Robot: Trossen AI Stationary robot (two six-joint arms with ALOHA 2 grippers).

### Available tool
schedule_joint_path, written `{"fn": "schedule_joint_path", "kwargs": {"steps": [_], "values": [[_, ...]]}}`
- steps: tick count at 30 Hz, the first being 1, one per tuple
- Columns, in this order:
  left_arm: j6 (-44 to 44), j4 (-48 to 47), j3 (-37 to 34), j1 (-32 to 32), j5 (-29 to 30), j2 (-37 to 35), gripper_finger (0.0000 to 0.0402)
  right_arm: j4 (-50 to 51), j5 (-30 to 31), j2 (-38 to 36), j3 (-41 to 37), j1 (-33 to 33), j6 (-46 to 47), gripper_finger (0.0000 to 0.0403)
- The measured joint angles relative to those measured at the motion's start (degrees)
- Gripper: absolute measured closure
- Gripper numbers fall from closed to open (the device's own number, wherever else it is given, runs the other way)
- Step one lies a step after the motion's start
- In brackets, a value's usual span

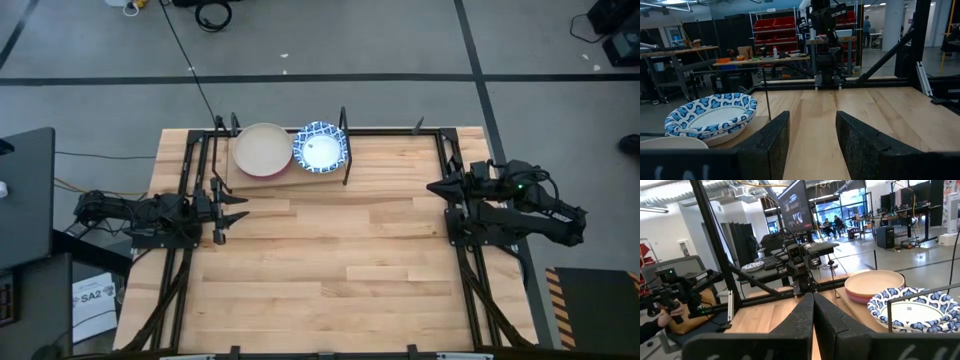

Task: Place and stack plates onto a shelf
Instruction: Return to Home Position

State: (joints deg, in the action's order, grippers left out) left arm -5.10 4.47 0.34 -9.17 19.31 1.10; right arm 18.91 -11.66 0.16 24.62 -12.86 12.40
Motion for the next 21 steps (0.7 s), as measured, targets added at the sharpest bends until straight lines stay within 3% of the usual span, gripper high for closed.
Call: {"fn": "schedule_joint_path", "kwargs": {"steps": [9, 21], "values": [[0.00, 0.00, 0.00, 0.00, -0.01, 0.00, 0.0235, -0.82, 0.00, 0.00, -0.57, 0.00, -0.11, 0.0389], [0.00, 0.00, 0.00, -0.02, 0.00, 0.00, 0.0235, -14.20, 0.02, 0.04, -13.48, 0.00, 0.10, 0.0389]]}}
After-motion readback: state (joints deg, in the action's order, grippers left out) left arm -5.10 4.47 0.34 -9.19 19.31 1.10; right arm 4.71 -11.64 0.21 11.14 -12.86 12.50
